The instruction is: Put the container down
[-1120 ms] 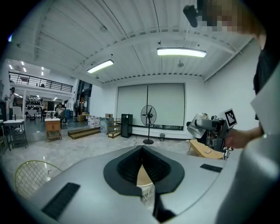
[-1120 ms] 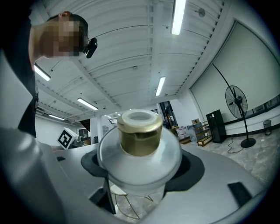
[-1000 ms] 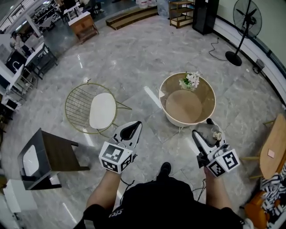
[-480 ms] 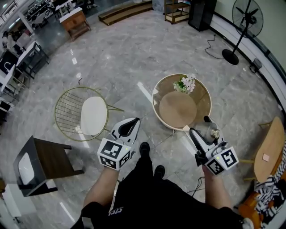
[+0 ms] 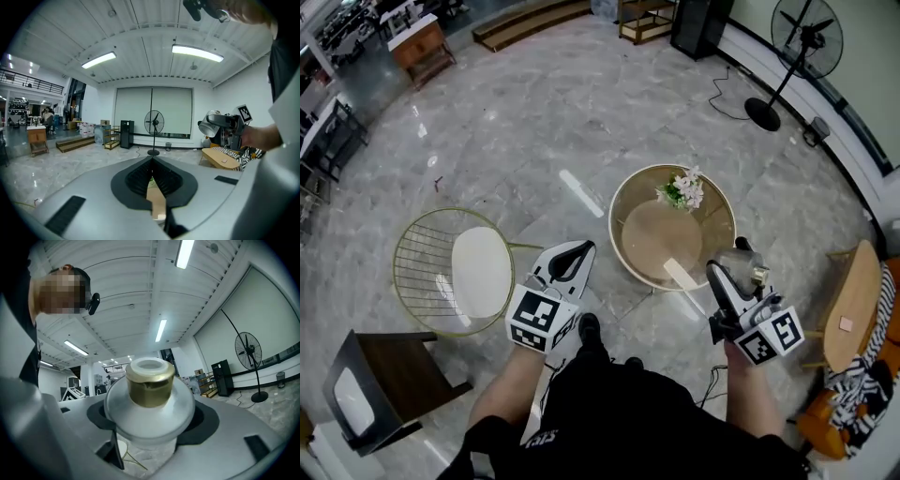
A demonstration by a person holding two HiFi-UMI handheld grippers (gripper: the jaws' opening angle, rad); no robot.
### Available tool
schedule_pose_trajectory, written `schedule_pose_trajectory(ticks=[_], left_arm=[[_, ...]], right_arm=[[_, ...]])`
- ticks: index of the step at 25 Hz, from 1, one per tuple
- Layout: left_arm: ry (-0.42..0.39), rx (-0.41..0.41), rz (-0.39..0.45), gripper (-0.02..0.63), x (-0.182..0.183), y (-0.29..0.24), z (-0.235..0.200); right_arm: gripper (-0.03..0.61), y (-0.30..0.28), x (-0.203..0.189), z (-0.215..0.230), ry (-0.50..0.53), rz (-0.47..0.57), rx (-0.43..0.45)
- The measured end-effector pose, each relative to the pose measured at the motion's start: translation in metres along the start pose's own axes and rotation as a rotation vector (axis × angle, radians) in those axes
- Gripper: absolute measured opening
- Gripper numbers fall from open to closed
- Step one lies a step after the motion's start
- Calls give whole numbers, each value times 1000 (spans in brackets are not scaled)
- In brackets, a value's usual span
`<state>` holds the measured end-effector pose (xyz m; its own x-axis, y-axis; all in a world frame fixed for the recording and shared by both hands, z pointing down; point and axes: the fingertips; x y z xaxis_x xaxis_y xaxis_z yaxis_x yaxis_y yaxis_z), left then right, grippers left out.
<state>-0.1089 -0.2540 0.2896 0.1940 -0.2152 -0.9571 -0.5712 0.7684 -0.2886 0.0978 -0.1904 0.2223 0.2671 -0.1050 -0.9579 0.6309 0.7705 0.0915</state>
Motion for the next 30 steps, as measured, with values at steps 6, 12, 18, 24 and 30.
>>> schedule_pose_trajectory(ticks=[6, 12, 18, 24, 30], left_arm=[[4, -57, 4, 11, -1, -36, -60], [41, -64, -34, 11, -21, -66, -92], [38, -84, -84, 11, -48, -106, -99], [49, -93, -141, 11, -72, -151, -83], [41, -114, -190, 11, -108, -215, -69]], right_arm=[[345, -58, -14, 17, -18, 0, -74], [345, -81, -31, 27, 11, -43, -126], [345, -97, -67, 63, -43, -57, -138], [345, -94, -104, 112, -88, -79, -132], [345, -97, -147, 182, -114, -96, -147]])
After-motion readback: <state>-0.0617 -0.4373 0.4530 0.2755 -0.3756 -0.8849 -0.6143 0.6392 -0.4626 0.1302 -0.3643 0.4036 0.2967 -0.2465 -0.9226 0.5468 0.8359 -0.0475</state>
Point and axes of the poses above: the fingertips, and each gripper's own axes: y backward along the fingers, z to its right, x out of its top, and after that the axes turned 13 degrees about x, right-handed
